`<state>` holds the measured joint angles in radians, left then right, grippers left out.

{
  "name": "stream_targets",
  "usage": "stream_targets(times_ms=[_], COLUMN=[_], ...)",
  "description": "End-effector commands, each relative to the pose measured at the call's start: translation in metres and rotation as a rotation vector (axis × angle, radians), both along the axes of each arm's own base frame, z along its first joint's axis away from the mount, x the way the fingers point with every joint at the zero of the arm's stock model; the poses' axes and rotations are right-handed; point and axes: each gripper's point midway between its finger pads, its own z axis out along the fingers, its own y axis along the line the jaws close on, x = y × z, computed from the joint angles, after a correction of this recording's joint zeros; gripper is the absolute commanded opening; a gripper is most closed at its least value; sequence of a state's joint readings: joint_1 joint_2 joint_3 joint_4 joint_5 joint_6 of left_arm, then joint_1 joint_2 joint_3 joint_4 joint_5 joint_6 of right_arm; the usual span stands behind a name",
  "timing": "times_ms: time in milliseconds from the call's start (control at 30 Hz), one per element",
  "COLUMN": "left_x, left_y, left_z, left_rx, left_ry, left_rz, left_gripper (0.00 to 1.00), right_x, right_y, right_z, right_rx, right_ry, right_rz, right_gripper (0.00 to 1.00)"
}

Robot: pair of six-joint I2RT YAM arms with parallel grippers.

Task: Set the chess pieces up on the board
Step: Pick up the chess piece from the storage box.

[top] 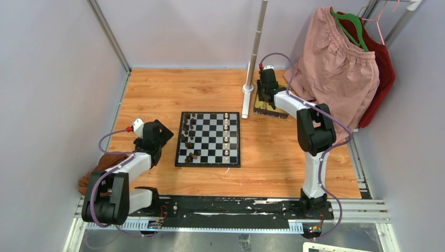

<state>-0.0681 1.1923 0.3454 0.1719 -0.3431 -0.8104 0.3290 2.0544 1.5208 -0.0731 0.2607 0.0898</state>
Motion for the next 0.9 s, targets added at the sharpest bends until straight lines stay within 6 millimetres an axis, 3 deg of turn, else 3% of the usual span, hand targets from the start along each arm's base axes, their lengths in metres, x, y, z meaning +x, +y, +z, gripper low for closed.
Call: stream_targets(times_ms=[0,367,533,700,867], left_x=[0.003,0.004,0.004,0.005,0.005], left_y=[0.000,-0.001,-0.001,-0.002,-0.001], left_z=[0.004,0.003,0.004,0.004,0.003], left_rx=[0.013,0.013,0.013,0.012,0.012], left_ry=[-0.019,-0.017,-0.018,-0.016,-0.014], left_rz=[-0.010,-0.012,-0.013,-0.016,-0.016], left_gripper=[1.00,1.00,1.00,1.00,1.00], right_x=[0.000,0.005,0.006,0.009,0.017], right_y=[-0.009,-0.011,-0.011,-0.012,-0.012], right_z=[-0.005,-0.013,-0.014,-0.003,0.021], right_rx=[0.016,0.034,0.039,0.029,0.031], right_ry=[0.003,0.016,0.020,-0.011,-0.093], right_rz=[-0.023,-0.017,-0.011,-0.004,0.006], right_gripper=[0.40,0.28,0.12,0.00,0.00])
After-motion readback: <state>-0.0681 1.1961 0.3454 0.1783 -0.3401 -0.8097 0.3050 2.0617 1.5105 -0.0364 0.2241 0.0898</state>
